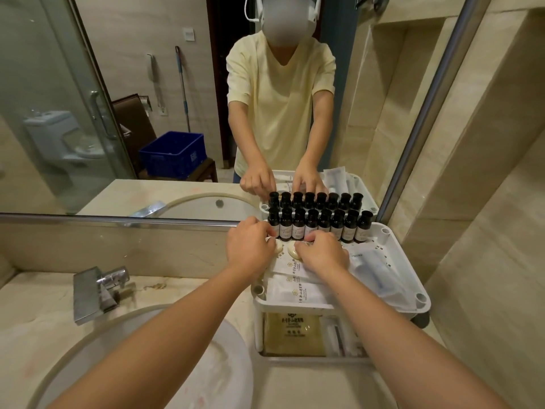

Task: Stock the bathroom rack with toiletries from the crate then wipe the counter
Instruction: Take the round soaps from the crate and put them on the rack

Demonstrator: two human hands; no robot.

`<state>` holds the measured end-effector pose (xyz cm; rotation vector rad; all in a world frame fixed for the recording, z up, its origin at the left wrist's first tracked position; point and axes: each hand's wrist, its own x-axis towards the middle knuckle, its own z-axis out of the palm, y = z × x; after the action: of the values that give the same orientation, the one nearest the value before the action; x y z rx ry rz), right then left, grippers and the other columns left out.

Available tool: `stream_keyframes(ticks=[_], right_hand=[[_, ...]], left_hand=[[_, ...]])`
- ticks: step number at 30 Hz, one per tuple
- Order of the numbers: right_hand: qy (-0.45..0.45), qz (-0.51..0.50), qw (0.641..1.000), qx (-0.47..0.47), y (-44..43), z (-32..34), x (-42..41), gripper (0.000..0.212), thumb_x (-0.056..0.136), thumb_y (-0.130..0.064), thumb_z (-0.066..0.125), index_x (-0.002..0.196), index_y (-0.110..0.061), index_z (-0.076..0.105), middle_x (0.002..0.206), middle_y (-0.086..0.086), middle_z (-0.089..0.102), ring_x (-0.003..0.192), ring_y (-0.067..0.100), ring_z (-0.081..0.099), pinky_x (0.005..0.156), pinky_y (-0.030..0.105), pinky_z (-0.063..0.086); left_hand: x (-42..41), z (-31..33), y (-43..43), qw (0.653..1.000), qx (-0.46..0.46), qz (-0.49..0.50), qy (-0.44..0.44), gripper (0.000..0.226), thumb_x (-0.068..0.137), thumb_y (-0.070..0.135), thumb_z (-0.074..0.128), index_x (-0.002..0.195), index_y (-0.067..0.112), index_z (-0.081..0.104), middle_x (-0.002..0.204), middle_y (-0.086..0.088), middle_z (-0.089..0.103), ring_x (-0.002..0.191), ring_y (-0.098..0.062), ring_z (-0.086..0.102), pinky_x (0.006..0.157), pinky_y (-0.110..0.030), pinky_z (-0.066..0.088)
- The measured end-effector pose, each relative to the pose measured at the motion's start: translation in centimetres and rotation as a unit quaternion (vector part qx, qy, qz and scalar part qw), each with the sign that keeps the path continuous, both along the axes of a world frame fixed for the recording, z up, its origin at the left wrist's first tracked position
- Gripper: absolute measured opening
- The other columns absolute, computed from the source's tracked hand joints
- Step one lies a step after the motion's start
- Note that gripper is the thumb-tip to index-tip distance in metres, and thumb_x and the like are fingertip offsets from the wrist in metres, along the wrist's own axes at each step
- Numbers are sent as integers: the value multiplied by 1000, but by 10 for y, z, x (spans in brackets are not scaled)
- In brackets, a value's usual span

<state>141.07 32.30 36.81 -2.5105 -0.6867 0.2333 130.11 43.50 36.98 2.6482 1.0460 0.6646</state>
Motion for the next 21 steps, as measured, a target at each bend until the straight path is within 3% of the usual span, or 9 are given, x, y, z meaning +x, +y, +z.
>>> stream_keyframes(ticks=[7,13,21], right_hand=[[22,59,993,99,-9,11,-20,19,87,-31,60,106,-30,63,116,-7,58,95,12,59,86,38,52],[28,126,976,176,-5,23,-53,22,90,-24,60,111,-30,61,108,-13,56,91,2,55,69,21,44],[35,188,955,225,18,31,-126,24,85,-19,58,104,-33,61,103,-15,55,90,2,54,70,22,43]], left_hand=[[-20,5,-11,988,-122,-18,-90,18,90,32,56,107,37,62,102,16,55,80,-3,57,64,-28,52],[-60,9,-11,977,-156,5,-145,22,91,34,56,113,38,57,100,18,56,78,0,57,67,-32,56],[-157,2,-6,945,-229,59,-225,30,87,26,56,116,34,57,94,14,60,75,-5,60,67,-33,54]])
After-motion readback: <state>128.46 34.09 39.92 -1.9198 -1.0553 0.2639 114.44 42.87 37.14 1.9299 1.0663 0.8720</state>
